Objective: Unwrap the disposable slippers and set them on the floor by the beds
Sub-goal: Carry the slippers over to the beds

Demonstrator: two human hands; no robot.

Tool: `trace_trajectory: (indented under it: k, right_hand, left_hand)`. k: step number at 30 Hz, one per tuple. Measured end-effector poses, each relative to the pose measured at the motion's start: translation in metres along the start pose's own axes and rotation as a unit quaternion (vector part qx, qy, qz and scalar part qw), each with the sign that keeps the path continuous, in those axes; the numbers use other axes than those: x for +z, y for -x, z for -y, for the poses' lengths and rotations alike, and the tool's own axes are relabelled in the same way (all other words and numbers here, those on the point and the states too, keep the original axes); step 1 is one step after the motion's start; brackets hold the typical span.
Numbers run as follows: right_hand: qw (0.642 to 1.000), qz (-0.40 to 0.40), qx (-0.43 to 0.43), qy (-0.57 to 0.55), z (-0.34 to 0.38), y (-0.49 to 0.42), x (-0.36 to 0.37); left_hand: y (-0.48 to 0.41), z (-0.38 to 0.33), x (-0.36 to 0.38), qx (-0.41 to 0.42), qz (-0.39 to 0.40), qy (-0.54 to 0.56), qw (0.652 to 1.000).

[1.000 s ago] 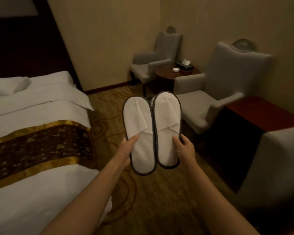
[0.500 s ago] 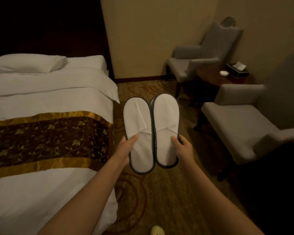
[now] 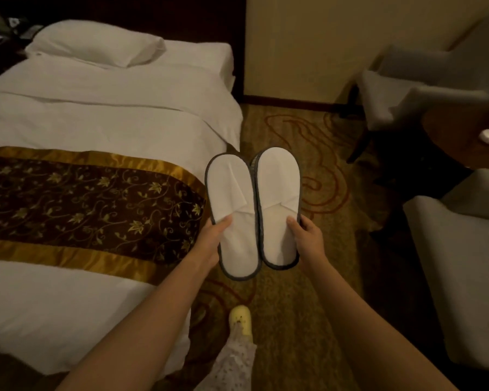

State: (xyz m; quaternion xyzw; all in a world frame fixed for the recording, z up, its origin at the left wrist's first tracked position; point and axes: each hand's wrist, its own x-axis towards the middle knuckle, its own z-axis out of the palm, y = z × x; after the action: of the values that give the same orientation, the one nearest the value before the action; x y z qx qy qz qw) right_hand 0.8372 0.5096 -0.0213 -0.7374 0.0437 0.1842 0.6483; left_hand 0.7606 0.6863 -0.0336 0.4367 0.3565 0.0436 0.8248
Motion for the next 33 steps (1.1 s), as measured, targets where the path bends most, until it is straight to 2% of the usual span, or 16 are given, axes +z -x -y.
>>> trace_trajectory:
  k: [13, 22, 27, 33]
  right_hand:
    - [0.996, 0.062, 0.067, 0.016, 0.021, -0.188, 0.055]
    - [0.980, 0.157, 0.089, 0.086, 0.031, -0.307, 0.070]
    - [0.950, 0.258, 0.110, 0.133, 0.023, -0.386, 0.081]
    - [0.901, 0.363, 0.111, 0.212, -0.028, -0.465, 0.093]
  left_hand:
    - [-0.158, -0.049, 0.022, -0.032, -0.092, 0.027, 0.995]
    - [-0.229, -0.057, 0.046, -0.024, -0.147, 0.101, 0.984]
    - [-0.274, -0.038, 0.064, -0.021, -0.221, 0.176, 0.959]
    - [-0.333, 0.030, 0.080, -0.021, -0.329, 0.272, 0.904]
